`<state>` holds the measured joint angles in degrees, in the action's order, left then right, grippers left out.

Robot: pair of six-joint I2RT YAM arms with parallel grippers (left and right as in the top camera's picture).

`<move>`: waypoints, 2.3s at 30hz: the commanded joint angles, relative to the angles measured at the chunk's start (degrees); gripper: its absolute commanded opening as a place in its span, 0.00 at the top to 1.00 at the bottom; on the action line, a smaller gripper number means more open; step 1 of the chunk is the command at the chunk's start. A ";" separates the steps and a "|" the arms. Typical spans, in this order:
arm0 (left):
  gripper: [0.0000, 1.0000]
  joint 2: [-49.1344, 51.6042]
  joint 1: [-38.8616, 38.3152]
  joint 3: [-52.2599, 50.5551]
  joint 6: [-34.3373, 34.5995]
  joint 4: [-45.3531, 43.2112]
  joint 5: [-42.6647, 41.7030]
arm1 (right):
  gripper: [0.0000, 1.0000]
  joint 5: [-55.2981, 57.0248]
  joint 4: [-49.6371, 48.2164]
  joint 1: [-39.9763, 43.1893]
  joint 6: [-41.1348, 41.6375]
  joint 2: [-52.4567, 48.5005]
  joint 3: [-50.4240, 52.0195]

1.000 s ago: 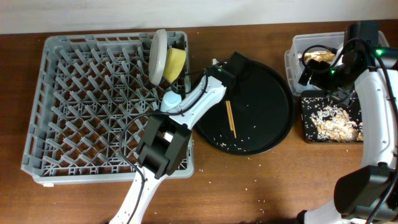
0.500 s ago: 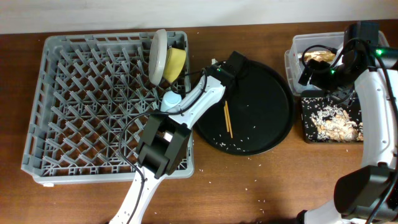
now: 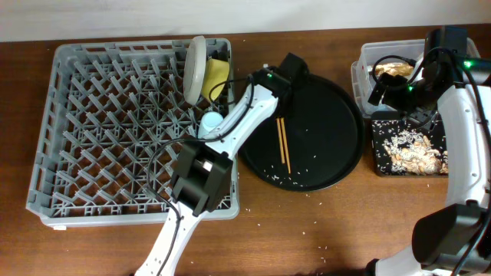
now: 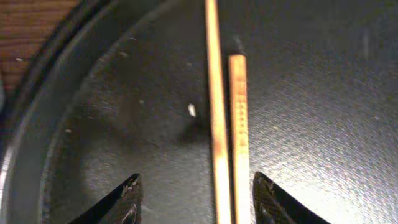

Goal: Sort waste into correct bins and load items into the dishwasher rack
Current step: 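Grasp one wooden chopstick on the black tray with left gripper, then place the chopstick into the rack with the left gripper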

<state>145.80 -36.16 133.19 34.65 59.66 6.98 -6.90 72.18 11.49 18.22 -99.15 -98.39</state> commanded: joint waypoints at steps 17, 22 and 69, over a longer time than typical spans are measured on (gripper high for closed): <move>0.99 5.66 0.07 4.85 -1.11 1.60 -1.20 | 0.02 0.28 0.04 0.17 0.28 1.33 0.00; 0.99 5.53 0.79 44.57 -9.07 28.74 5.62 | 0.02 0.28 0.02 0.17 0.28 1.33 0.00; 0.47 -8.35 -2.27 -9.51 -8.61 -9.14 -5.97 | 0.02 0.28 0.02 0.17 0.28 1.33 0.00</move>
<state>133.08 -38.28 121.86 27.94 49.54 2.48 -6.90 72.18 11.49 18.20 -99.04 -98.24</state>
